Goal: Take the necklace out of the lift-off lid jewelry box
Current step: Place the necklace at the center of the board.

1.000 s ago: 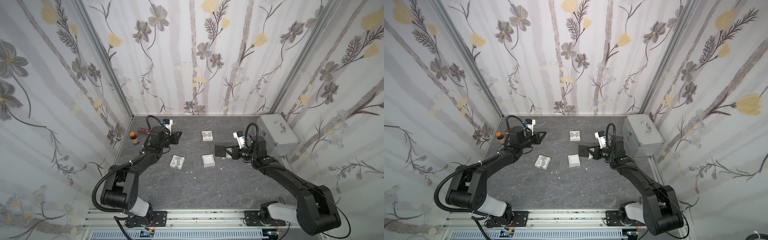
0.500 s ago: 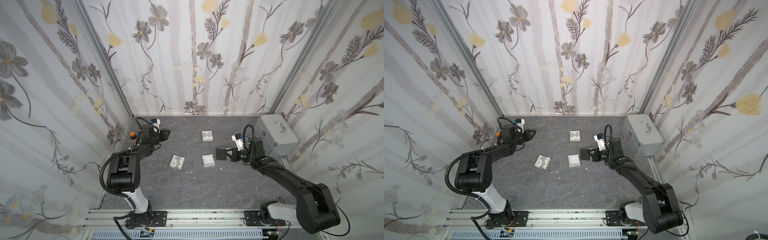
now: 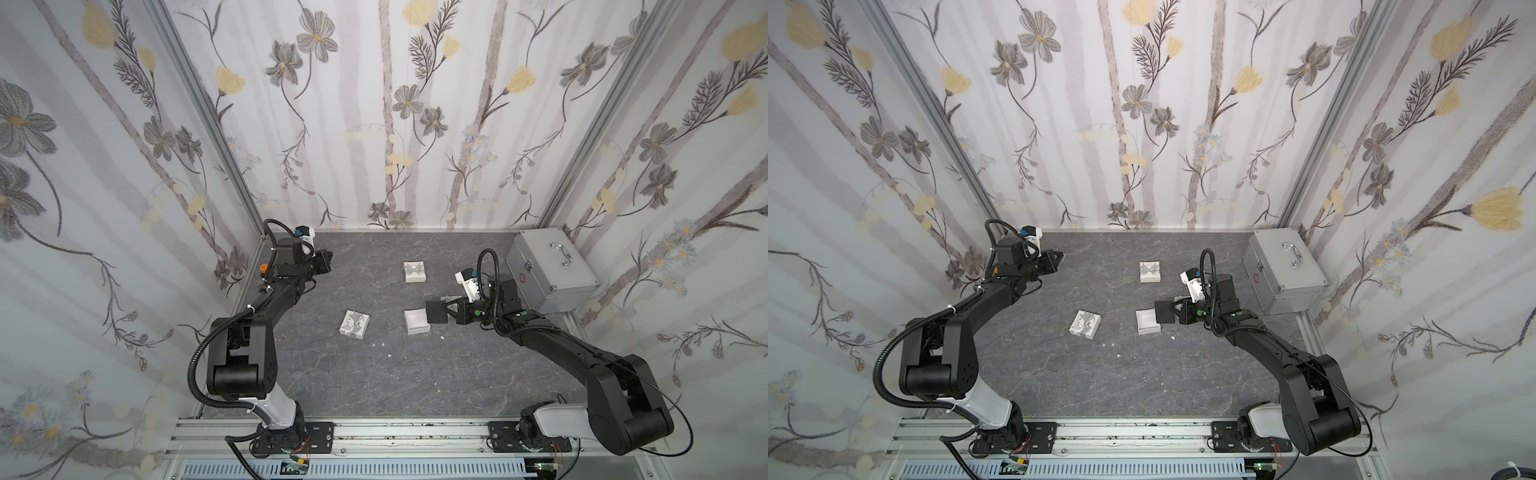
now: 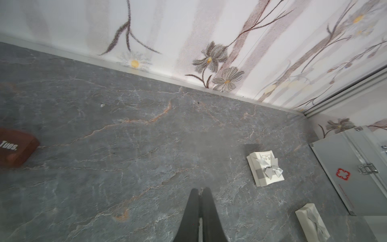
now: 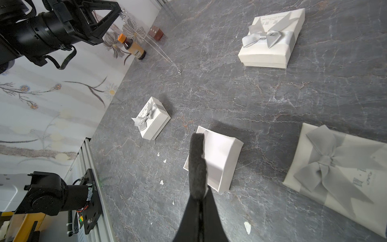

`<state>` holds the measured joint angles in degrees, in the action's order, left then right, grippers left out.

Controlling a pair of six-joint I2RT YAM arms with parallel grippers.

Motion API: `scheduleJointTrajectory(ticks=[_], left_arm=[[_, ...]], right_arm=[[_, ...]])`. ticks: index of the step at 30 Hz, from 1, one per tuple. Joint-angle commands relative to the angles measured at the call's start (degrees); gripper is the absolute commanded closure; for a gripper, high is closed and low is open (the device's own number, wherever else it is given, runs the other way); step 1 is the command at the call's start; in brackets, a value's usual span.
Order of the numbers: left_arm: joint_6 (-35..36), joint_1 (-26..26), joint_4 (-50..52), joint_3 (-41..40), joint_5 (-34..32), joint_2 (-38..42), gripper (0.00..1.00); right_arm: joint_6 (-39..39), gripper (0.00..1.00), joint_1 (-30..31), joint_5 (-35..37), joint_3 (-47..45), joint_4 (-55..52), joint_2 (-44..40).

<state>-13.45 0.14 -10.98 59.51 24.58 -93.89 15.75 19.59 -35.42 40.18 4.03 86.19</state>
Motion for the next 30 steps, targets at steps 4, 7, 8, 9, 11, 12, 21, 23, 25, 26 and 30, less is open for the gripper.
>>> scheduleJointTrajectory(ticks=[4, 7, 8, 9, 11, 12, 21, 23, 25, 26, 30], left_arm=[[3.36, -0.36, 5.24, 0.67, -9.26, -0.24, 1.00], [4.03, -0.41, 6.61, 1.29, -11.48, 0.66, 1.00], [4.35, -0.46, 7.16, 1.55, -12.08, 0.98, 1.00], [4.71, -0.49, 7.81, 1.77, -12.80, 1.45, 1.00], [5.67, -0.71, 8.94, 2.01, -14.38, 2.35, 1.00], [6.18, -0.84, 9.56, 2.16, -15.13, 2.83, 1.00], [10.65, -8.20, 12.64, 5.42, -16.42, -0.44, 0.98], [9.47, -9.71, 12.00, 6.04, -15.09, -2.47, 0.98], [8.63, -11.42, 10.80, 6.29, -14.24, -4.38, 0.98], [8.33, -12.31, 10.34, 6.68, -14.03, -5.46, 0.98], [6.90, -15.04, 9.95, 9.13, -12.19, -10.30, 0.97]], right_arm=[[-0.98, 1.00, 0.69, 0.87, 1.14, 0.31, 0.29], [-0.89, 1.00, 0.88, 1.03, 1.34, 0.37, 0.52], [-0.80, 1.00, 1.08, 1.01, 1.52, 0.36, 0.72], [-0.81, 1.00, 1.21, 0.97, 1.63, 0.26, 0.89], [-0.72, 1.00, 1.47, 0.97, 2.06, 0.13, 1.32], [-0.72, 1.00, 1.67, 0.97, 2.09, 0.02, 1.56], [-0.75, 1.00, 2.48, 1.14, 4.83, -0.69, 3.34], [-0.80, 1.00, 2.61, 1.14, 5.04, -0.98, 3.41], [-0.81, 1.00, 2.77, 1.32, 5.09, -1.43, 3.38], [-0.81, 1.00, 2.85, 1.43, 5.08, -1.63, 3.37], [-0.81, 1.00, 3.03, 1.88, 5.27, -2.45, 3.50]])
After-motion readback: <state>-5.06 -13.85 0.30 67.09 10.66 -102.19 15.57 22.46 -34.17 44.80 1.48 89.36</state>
